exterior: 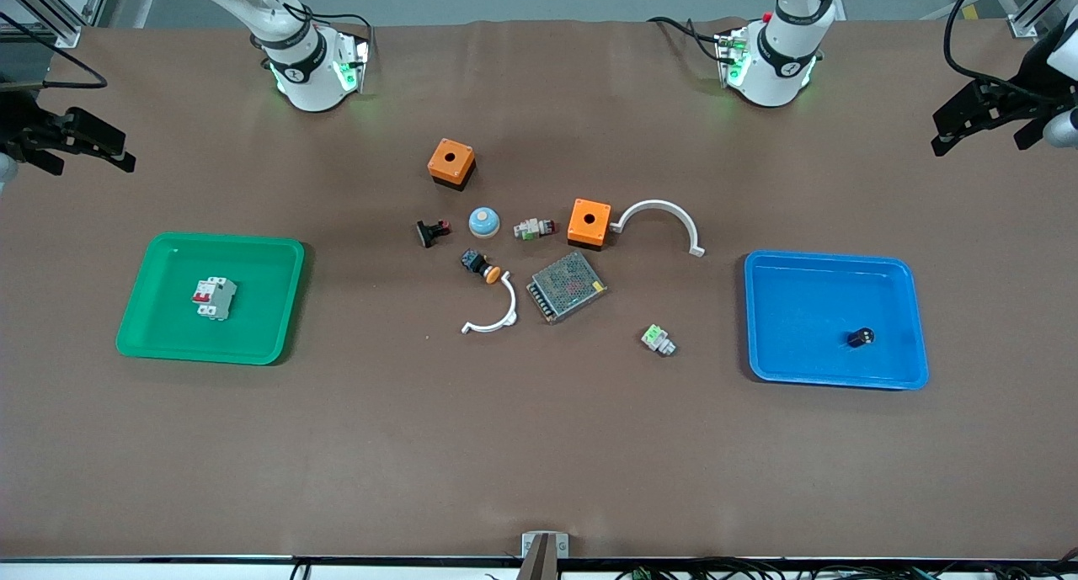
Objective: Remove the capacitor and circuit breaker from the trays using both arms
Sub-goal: 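Move the left gripper over the blue tray while the right gripper reaches the green tray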
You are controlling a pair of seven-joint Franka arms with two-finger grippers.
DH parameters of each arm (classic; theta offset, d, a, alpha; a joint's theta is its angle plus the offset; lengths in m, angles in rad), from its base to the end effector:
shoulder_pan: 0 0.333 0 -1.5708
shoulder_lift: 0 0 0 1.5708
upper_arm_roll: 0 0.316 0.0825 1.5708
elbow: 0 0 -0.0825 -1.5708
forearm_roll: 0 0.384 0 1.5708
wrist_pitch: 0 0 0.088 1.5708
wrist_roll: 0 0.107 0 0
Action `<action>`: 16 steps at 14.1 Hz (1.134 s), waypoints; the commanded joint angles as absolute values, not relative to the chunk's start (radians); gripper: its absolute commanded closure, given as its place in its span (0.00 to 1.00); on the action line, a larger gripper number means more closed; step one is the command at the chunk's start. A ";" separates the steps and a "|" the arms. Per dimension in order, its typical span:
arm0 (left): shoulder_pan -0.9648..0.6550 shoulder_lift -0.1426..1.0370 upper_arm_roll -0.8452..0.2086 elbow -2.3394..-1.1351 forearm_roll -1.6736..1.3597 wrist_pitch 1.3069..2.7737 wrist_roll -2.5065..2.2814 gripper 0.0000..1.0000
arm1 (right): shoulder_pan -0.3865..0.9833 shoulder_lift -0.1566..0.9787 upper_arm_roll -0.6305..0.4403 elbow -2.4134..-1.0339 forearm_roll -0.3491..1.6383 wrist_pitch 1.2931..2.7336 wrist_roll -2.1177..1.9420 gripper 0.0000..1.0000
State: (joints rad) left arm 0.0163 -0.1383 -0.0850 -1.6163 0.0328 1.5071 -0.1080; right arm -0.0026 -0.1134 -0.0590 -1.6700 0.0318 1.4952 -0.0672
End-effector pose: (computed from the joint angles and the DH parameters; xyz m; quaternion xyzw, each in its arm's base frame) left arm 0.5029 -0.0345 0.6705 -0.9994 -0.0212 -0.0162 0.0209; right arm 0.5095 -0.0296 0.6320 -0.9993 -0.0038 0.0295 0.0212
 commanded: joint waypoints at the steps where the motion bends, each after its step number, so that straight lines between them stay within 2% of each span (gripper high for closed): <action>1: 0.017 -0.127 -0.084 -1.591 0.052 1.485 -0.104 0.00 | -0.003 -0.149 -0.057 -1.701 0.026 1.509 -0.057 0.00; 6: 0.023 -0.037 -0.074 -1.585 0.052 1.497 -0.103 0.00 | -0.005 -0.143 -0.057 -1.686 0.014 1.506 -0.054 0.00; 9: 0.063 0.023 -0.067 -1.665 0.054 1.630 -0.104 0.00 | -0.009 -0.130 -0.061 -1.660 0.012 1.506 -0.052 0.00; 11: 0.106 0.035 -0.067 -1.782 0.054 1.782 -0.104 0.00 | -0.034 -0.039 -0.061 -1.629 0.014 1.511 -0.052 0.00; 14: 0.112 0.083 -0.067 -1.928 0.054 1.992 -0.104 0.00 | -0.090 0.179 -0.061 -1.502 0.025 1.551 -0.066 0.00; 16: 0.127 0.129 -0.066 -2.005 0.054 2.138 -0.104 0.00 | -0.094 0.273 -0.061 -1.496 0.021 1.615 -0.077 0.00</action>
State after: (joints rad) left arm 0.1154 0.1156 -0.0642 -1.9261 0.0359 2.0240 -0.1032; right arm -0.0731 0.1436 -0.0716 -1.5793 0.0207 1.5942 -0.0692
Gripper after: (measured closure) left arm 0.000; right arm 0.000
